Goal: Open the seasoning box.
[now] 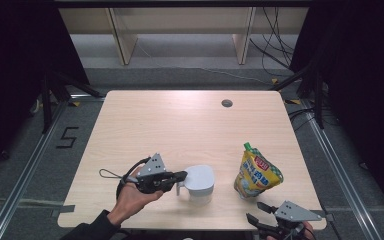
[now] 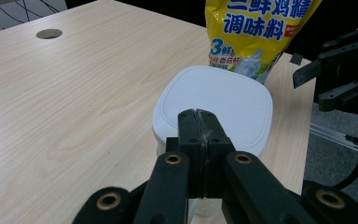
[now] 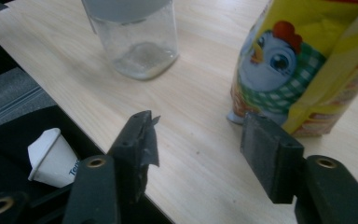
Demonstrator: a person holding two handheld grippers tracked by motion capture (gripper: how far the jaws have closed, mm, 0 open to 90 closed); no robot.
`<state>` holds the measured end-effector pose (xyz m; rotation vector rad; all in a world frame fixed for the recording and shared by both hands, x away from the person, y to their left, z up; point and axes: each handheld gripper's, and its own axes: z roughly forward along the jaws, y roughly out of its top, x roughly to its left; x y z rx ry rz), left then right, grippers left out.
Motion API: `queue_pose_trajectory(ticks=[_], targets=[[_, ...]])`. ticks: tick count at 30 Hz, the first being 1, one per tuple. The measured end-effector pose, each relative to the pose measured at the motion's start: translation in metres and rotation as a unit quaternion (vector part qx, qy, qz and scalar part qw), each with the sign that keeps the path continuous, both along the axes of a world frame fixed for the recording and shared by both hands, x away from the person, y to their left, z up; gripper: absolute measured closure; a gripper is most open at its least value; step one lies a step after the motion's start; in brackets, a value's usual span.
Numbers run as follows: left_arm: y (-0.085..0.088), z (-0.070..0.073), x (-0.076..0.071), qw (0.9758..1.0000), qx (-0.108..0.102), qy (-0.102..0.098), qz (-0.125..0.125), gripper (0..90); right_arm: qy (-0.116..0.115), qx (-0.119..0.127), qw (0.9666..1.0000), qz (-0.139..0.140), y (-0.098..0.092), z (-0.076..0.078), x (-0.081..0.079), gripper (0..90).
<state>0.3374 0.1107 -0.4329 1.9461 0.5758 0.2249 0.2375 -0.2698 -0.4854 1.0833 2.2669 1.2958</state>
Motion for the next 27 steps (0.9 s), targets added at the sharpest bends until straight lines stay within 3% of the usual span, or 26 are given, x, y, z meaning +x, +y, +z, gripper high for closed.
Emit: queue_pose_trajectory(ticks=[1, 3, 4, 5, 9, 10, 11, 12, 13, 16, 17, 18, 19, 22, 23, 27], targets=[[0.000, 0.000, 0.000, 1.0000, -0.002, 0.003, 0.002, 88.5, 0.006, 0.013, 0.9999, 0.003, 0.002, 0.000, 0.000, 46.8], [0.000, 0.000, 0.000, 1.0000, -0.001, 0.004, 0.002, 88.6, -0.010, 0.015, 0.9998, 0.008, 0.005, 0.000, 0.000, 49.4], [0.001, -0.001, 0.000, 1.0000, -0.001, 0.004, 0.001, 88.6, -0.001, 0.021, 0.9997, 0.010, 0.007, 0.000, -0.001, 50.9], [0.000, -0.001, 0.000, 1.0000, -0.005, 0.002, 0.003, 88.6, -0.016, 0.018, 0.9997, 0.010, 0.008, 0.001, -0.001, 52.3], [0.001, -0.002, 0.000, 1.0000, -0.009, 0.001, 0.001, 88.7, 0.000, 0.027, 0.9996, 0.002, 0.015, 0.003, -0.003, 58.7], [0.002, -0.003, 0.000, 0.9999, -0.013, 0.005, 0.002, 88.7, -0.027, 0.022, 0.9993, 0.012, 0.015, 0.002, 0.001, 59.5], [0.002, -0.003, 0.000, 0.9999, -0.015, 0.004, 0.003, 88.7, -0.032, 0.022, 0.9991, 0.016, 0.017, 0.002, 0.002, 59.7], [0.003, -0.003, 0.000, 0.9999, -0.012, 0.002, 0.003, 88.7, -0.021, 0.026, 0.9994, 0.010, 0.020, 0.003, 0.001, 60.0], [0.003, -0.003, 0.000, 0.9999, -0.010, 0.001, 0.003, 88.7, -0.034, 0.020, 0.9990, 0.021, 0.021, 0.004, 0.004, 61.4], [0.003, -0.004, -0.001, 0.9999, -0.013, 0.004, 0.008, 88.7, -0.039, 0.009, 0.9987, 0.030, 0.029, 0.004, 0.006, 62.8], [0.004, -0.004, -0.001, 0.9999, -0.013, 0.000, 0.007, 88.7, -0.030, 0.010, 0.9988, 0.037, 0.032, 0.004, 0.007, 62.8], [0.004, -0.004, -0.001, 0.9999, -0.015, 0.000, 0.006, 88.6, -0.048, 0.001, 0.9980, 0.042, 0.034, 0.004, 0.010, 62.8], [0.004, -0.004, -0.001, 0.9999, -0.014, -0.001, 0.006, 88.6, -0.040, 0.011, 0.9981, 0.046, 0.037, 0.004, 0.011, 63.4], [0.004, -0.004, -0.001, 0.9999, -0.014, -0.002, 0.005, 88.6, -0.049, 0.015, 0.9976, 0.047, 0.045, 0.009, 0.013, 69.4], [0.004, -0.004, -0.001, 0.9999, -0.014, -0.002, 0.005, 88.6, -0.064, 0.017, 0.9965, 0.051, 0.048, 0.011, 0.016, 71.4], [0.004, -0.005, -0.002, 0.9999, -0.015, 0.000, 0.007, 88.7, -0.079, 0.030, 0.9951, 0.050, 0.059, 0.018, 0.024, 77.4]])
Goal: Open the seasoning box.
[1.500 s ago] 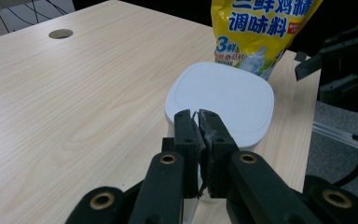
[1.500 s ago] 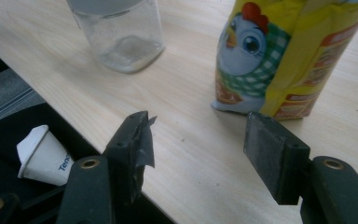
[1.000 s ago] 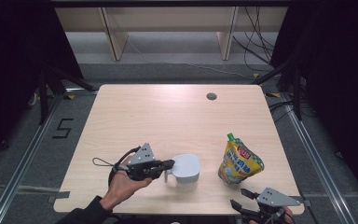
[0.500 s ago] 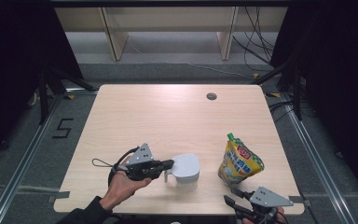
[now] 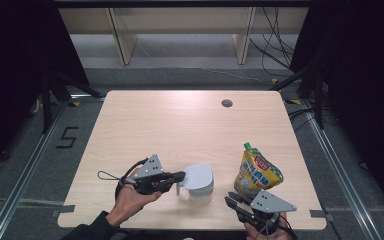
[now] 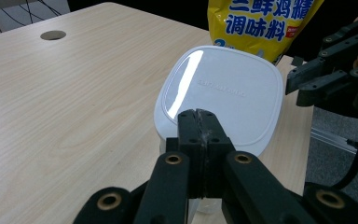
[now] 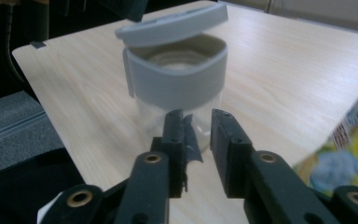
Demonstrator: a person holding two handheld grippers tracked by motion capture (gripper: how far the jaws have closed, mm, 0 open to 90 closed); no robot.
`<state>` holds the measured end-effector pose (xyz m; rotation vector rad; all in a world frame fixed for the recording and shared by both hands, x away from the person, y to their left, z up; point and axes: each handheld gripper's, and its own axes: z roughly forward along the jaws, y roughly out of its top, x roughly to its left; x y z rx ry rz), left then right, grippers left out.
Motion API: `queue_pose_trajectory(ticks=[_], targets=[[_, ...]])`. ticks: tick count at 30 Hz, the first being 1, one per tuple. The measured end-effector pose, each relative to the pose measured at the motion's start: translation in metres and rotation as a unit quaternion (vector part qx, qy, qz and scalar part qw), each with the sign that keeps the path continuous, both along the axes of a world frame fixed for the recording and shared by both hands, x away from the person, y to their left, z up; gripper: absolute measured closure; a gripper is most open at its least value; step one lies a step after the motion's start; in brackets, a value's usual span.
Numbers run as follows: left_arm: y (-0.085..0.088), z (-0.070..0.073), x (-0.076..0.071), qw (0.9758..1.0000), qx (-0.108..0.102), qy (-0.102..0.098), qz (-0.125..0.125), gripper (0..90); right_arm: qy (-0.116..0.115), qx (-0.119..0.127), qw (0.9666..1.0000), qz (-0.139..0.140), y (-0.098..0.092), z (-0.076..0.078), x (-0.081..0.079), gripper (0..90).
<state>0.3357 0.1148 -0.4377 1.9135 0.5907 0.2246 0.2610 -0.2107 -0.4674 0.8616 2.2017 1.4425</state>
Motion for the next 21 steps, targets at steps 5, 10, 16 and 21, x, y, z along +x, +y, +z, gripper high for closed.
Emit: queue_pose_trajectory(ticks=[5, 10, 16, 21], targets=[[0.001, 0.000, 0.001, 1.0000, 0.003, -0.004, -0.004, 88.7, -0.015, 0.003, 0.9999, 0.007, 0.009, 0.004, 0.010, 85.8], [0.001, -0.001, 0.000, 1.0000, 0.001, -0.003, -0.001, 88.7, -0.014, 0.003, 0.9998, 0.015, 0.016, 0.005, 0.018, 89.6], [0.001, -0.001, 0.000, 1.0000, 0.000, -0.002, -0.001, 88.7, -0.010, 0.008, 0.9998, 0.017, 0.025, 0.005, 0.022, 90.0], [0.001, -0.001, -0.001, 1.0000, 0.002, -0.007, -0.001, 88.5, -0.020, -0.004, 0.9995, 0.025, 0.031, 0.008, 0.025, 90.0]])
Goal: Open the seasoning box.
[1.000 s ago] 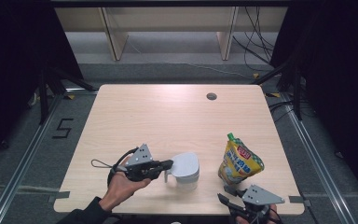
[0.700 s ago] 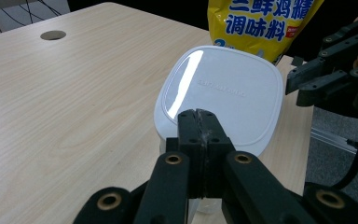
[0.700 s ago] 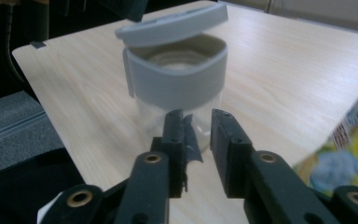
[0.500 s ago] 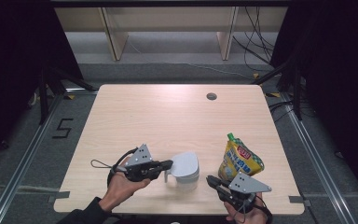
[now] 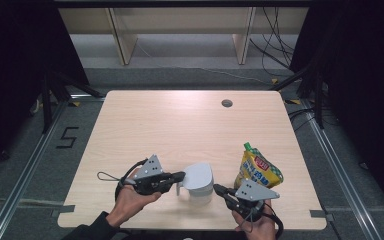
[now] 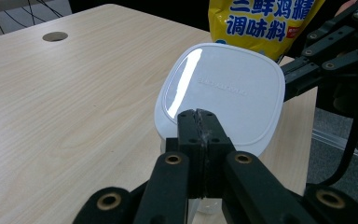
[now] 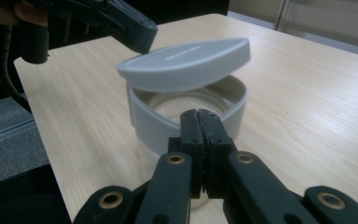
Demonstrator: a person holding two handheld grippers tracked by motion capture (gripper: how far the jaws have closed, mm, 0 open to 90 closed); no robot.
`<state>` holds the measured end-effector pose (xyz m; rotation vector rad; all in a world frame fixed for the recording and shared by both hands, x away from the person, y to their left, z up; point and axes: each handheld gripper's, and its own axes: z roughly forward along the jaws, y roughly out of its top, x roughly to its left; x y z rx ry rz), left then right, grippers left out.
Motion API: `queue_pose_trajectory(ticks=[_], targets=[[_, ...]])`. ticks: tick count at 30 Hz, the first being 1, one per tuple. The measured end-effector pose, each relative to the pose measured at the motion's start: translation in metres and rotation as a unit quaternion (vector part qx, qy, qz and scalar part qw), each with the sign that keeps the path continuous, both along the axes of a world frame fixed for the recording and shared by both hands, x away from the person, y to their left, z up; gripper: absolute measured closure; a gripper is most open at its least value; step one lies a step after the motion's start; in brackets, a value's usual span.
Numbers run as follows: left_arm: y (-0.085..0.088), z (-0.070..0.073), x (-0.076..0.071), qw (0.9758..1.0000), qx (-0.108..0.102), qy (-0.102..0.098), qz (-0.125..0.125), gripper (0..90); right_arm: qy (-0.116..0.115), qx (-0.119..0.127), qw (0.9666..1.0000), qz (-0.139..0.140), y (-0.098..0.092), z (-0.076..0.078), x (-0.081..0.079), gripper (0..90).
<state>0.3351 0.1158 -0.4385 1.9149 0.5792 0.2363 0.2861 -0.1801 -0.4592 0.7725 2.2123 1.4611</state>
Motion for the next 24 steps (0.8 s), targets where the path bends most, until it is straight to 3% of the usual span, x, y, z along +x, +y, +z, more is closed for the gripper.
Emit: queue_pose_trajectory(ticks=[3, 5, 8, 10, 12, 14, 16, 18, 19, 20, 22, 24], targets=[[0.000, 0.000, 0.000, 1.0000, -0.001, 0.001, 0.001, 88.5, 0.003, 0.002, 1.0000, 0.003, 0.004, 0.002, 0.000, 90.0], [0.000, -0.001, 0.000, 1.0000, -0.006, 0.005, 0.002, 88.6, -0.010, 0.005, 0.9999, 0.002, 0.006, 0.004, 0.002, 90.0], [0.002, -0.002, 0.001, 1.0000, -0.007, 0.003, 0.003, 88.0, 0.007, 0.007, 0.9999, -0.005, 0.008, 0.007, 0.001, 90.0], [0.003, -0.002, 0.001, 0.9999, -0.011, 0.011, 0.007, 86.9, -0.016, 0.007, 0.9998, -0.004, 0.008, 0.008, 0.003, 90.0], [0.007, -0.002, 0.002, 1.0000, -0.006, 0.002, 0.006, 85.4, -0.011, 0.007, 0.9999, 0.004, 0.009, 0.010, 0.003, 90.0], [0.010, -0.004, 0.000, 0.9997, -0.019, 0.013, 0.011, 82.6, -0.002, 0.008, 0.9999, 0.007, 0.010, 0.012, 0.002, 90.0], [0.016, -0.005, -0.002, 0.9998, -0.015, 0.010, 0.012, 79.4, -0.002, 0.007, 1.0000, 0.006, 0.011, 0.013, 0.002, 90.0], [0.024, -0.010, -0.005, 0.9998, -0.013, 0.013, 0.013, 76.8, -0.018, 0.004, 0.9998, 0.007, 0.012, 0.014, 0.003, 90.0], [0.028, -0.011, -0.006, 0.9998, -0.008, 0.013, 0.015, 75.1, -0.008, 0.006, 0.9999, 0.003, 0.014, 0.015, 0.002, 90.0], [0.033, -0.015, -0.008, 0.9998, -0.009, 0.012, 0.012, 73.1, -0.012, 0.005, 0.9999, 0.008, 0.015, 0.015, 0.003, 90.0], [0.040, -0.020, -0.012, 0.9994, -0.013, 0.026, 0.018, 69.7, -0.023, 0.010, 0.9995, 0.017, 0.017, 0.016, 0.004, 90.0], [0.048, -0.025, -0.017, 0.9995, 0.000, 0.029, 0.015, 65.6, -0.021, 0.008, 0.9997, 0.012, 0.018, 0.018, 0.003, 90.0]])
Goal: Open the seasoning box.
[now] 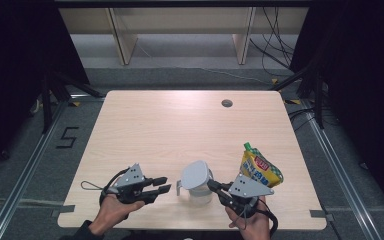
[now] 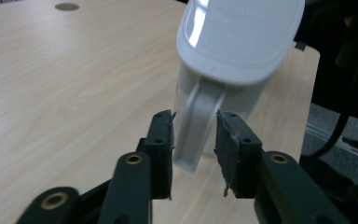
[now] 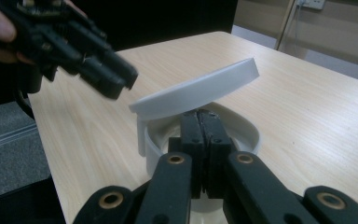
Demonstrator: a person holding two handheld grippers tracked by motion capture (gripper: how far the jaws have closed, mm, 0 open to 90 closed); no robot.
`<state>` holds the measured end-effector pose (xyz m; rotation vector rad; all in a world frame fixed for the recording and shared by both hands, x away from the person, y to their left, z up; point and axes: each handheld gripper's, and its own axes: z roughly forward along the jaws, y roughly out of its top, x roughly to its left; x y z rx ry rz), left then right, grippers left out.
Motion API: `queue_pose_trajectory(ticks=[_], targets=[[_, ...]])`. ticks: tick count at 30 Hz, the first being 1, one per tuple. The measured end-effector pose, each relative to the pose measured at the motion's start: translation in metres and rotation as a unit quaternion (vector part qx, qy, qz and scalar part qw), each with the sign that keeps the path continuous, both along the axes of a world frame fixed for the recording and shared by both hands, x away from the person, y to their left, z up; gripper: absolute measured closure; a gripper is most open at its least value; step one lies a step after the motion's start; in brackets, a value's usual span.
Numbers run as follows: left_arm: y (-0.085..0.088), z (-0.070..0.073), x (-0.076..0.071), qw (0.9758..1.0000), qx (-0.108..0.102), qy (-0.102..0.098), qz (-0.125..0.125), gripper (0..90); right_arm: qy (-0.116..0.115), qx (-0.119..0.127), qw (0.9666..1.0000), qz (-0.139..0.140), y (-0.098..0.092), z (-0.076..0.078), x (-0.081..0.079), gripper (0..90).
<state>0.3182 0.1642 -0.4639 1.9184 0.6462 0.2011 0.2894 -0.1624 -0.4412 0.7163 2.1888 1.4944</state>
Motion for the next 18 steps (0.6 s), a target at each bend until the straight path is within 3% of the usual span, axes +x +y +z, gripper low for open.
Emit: queue_pose_trajectory(ticks=[1, 2, 6, 7, 8, 12, 15, 16, 17, 18], targets=[[0.004, -0.002, -0.001, 0.9999, 0.007, -0.006, -0.010, 62.8, -0.005, -0.003, 1.0000, -0.001, 0.001, 0.001, 0.000, 90.0], [0.007, -0.005, -0.005, 1.0000, 0.006, 0.008, -0.001, 59.5, -0.008, -0.002, 1.0000, 0.005, 0.003, 0.002, 0.001, 90.0], [0.017, -0.012, -0.013, 0.9997, 0.021, 0.012, 0.000, 49.0, -0.013, -0.002, 0.9999, 0.009, 0.008, 0.004, 0.001, 90.0], [0.020, -0.016, -0.016, 0.9996, 0.024, 0.018, 0.004, 49.0, -0.019, -0.002, 0.9998, 0.004, 0.010, 0.004, 0.002, 90.0], [0.025, -0.020, -0.019, 0.9992, 0.031, 0.026, 0.005, 43.5, -0.015, -0.001, 0.9998, 0.010, 0.016, 0.007, 0.002, 90.0], [0.028, -0.027, -0.024, 0.9981, 0.049, 0.034, 0.012, 38.4, -0.027, -0.009, 0.9993, 0.024, 0.026, 0.011, 0.002, 90.0], [0.028, -0.031, -0.030, 0.9979, 0.050, 0.037, 0.015, 33.6, -0.032, -0.011, 0.9989, 0.031, 0.034, 0.012, 0.001, 89.9], [0.029, -0.030, -0.030, 0.9972, 0.065, 0.033, 0.014, 33.0, -0.033, -0.013, 0.9988, 0.035, 0.036, 0.012, 0.001, 89.8], [0.028, -0.031, -0.032, 0.9979, 0.049, 0.040, 0.017, 32.1, -0.031, -0.014, 0.9987, 0.039, 0.037, 0.013, 0.001, 89.8], [0.029, -0.031, -0.032, 0.9979, 0.050, 0.038, 0.019, 31.7, -0.032, -0.012, 0.9987, 0.039, 0.039, 0.013, 0.001, 89.8]])
